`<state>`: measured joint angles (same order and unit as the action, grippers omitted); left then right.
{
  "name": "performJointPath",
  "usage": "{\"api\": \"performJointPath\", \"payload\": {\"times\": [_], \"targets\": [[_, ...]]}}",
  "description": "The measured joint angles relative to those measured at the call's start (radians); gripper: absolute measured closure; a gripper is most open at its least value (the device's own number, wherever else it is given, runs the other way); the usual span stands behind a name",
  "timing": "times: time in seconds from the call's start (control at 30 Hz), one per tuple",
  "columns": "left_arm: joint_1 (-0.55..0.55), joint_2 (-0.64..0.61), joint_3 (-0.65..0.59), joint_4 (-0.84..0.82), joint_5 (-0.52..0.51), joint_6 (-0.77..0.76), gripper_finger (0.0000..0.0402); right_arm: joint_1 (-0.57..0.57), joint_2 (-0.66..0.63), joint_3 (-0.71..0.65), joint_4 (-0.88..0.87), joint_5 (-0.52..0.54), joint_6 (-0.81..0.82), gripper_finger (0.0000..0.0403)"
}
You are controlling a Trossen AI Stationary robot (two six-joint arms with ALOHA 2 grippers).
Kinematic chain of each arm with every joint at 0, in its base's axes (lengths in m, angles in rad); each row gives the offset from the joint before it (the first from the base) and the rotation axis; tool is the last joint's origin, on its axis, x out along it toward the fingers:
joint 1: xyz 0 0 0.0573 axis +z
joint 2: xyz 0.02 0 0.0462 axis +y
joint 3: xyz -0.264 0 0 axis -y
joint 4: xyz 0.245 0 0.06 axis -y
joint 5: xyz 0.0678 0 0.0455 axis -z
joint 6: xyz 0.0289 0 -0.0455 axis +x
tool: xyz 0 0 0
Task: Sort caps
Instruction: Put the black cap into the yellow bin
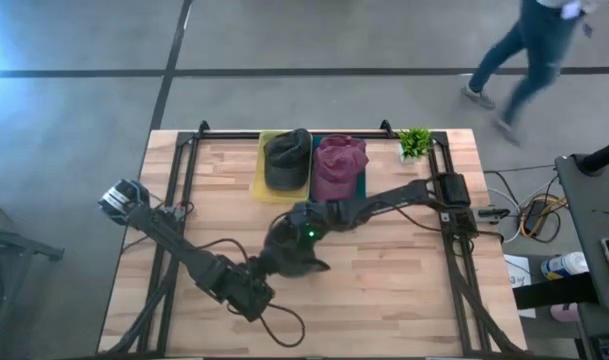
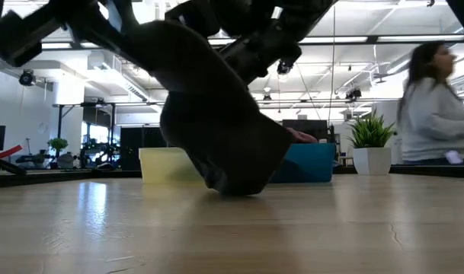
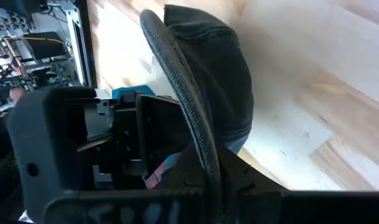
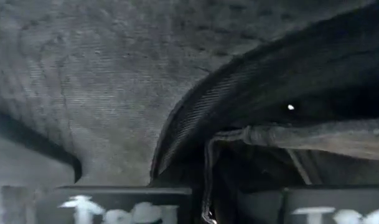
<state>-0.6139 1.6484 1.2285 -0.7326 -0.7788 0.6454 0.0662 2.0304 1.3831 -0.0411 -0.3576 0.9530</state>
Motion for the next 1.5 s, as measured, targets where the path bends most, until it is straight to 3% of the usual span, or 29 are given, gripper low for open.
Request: {"api": "performJointPath", "payload": {"times": [0.27, 0.6, 0.77, 1.03, 1.1, 1.23, 1.33, 1.5], "targets": [[0.014, 0.002, -0.072, 0.061, 0.038, -0.022, 0.0395, 0.001, -0.010, 0.006, -0.099, 0.023, -0.056, 0.0378], [0.028, 0.001, -0.065, 0.065, 0.052, -0.042, 0.0394, 0.002, -0.011, 0.002, -0.104, 0.028, -0.172, 0.0228], [0.027, -0.003, -0.060, 0.049, 0.038, -0.091, 0.0394, 0.002, -0.034, 0.001, -0.134, 0.029, -0.349, 0.0189], [0.035, 0.002, -0.072, 0.029, 0.030, -0.119, 0.0394, 0.015, -0.217, 0.006, -0.209, -0.049, -0.499, 0.0181], [0.033, 0.000, -0.072, 0.021, 0.030, -0.129, 0.0394, 0.020, -0.230, -0.001, -0.272, 0.013, -0.533, 0.0182], [0.034, 0.001, -0.074, 0.020, 0.025, -0.131, 0.0394, 0.022, -0.260, -0.002, -0.475, 0.304, -0.561, 0.0186], [0.033, 0.001, -0.074, 0.021, 0.027, -0.128, 0.0394, 0.004, -0.248, -0.028, -0.504, 0.328, -0.564, 0.0197], [0.030, 0.001, -0.073, 0.059, -0.013, -0.084, 0.0394, -0.005, -0.202, -0.096, -0.355, 0.333, -0.521, 0.0226]]}}
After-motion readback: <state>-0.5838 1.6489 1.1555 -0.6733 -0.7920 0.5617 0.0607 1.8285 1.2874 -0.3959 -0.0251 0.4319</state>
